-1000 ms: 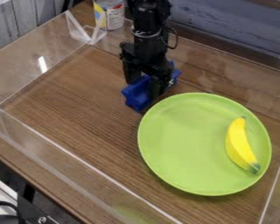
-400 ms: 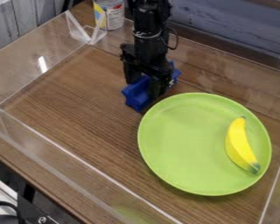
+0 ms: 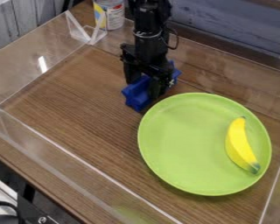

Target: Put the blue object in the green plate

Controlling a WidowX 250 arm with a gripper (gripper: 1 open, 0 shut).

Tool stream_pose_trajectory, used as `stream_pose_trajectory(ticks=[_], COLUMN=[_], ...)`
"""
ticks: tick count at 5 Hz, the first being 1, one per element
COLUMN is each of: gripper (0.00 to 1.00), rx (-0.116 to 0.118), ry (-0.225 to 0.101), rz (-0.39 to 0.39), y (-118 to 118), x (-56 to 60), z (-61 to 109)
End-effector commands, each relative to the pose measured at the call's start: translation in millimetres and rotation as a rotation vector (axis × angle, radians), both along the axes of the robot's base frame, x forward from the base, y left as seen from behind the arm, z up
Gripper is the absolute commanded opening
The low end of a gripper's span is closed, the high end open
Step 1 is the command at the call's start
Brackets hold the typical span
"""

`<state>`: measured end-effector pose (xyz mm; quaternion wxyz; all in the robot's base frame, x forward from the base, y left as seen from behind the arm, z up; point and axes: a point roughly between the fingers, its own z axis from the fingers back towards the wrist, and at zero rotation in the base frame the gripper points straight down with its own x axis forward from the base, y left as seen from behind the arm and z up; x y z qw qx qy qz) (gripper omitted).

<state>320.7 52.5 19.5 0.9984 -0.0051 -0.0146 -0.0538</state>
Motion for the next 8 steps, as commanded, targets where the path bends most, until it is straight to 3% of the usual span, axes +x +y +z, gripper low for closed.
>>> stream_pose_trajectory(ticks=[1, 8], gripper=[0.0, 0.0], rx=[-0.018, -0.031], ry=[0.088, 0.106], rz=[0.055, 0.088], y=[7.4, 10.6], x=[-10.3, -6.0], z=[-33.8, -25.1])
